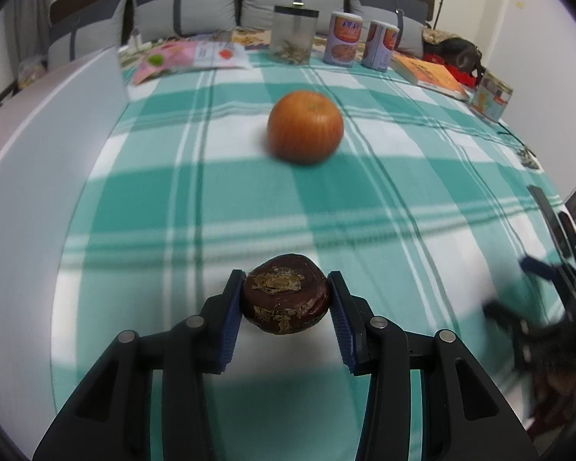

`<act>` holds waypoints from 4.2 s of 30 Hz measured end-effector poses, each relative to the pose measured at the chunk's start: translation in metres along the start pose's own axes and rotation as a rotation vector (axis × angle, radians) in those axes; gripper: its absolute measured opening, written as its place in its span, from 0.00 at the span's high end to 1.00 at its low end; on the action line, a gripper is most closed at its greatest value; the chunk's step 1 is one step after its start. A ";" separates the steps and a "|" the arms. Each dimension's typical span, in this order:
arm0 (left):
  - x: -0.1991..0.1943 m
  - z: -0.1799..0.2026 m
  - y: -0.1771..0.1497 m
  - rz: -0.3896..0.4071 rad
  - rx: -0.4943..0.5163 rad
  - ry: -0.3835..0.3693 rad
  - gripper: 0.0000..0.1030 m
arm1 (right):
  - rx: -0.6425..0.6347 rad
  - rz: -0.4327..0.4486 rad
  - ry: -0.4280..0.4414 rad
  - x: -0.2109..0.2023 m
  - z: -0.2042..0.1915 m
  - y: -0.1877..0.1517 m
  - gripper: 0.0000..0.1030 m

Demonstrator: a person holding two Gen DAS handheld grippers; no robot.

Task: Organize fruits

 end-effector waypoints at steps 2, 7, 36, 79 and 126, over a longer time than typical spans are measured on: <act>-0.006 0.001 -0.014 0.002 -0.005 0.015 0.57 | 0.000 0.000 0.000 0.000 -0.001 0.000 0.00; -0.003 -0.004 -0.034 -0.006 -0.075 0.061 0.27 | 0.001 -0.001 0.002 0.000 0.000 0.000 0.00; 0.001 -0.003 -0.042 0.036 -0.043 0.105 0.12 | -0.194 -0.197 0.230 0.070 -0.136 0.119 0.32; 0.007 0.000 -0.040 0.005 -0.010 0.136 0.08 | -0.045 -0.009 0.047 0.003 -0.026 -0.004 0.00; -0.221 -0.311 -0.029 0.134 -0.494 0.217 0.57 | -0.447 -0.153 0.636 -0.094 -0.422 0.127 0.33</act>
Point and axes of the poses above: each gripper's, at about its wrist camera, not at the fingertips, and x roughly the way its jaws point, z to its right, y to its top, the point moved 5 cm from there along x, roughly the way its jaws point, and after that the axes turned 15 degrees about x, right-handed, at the moved point
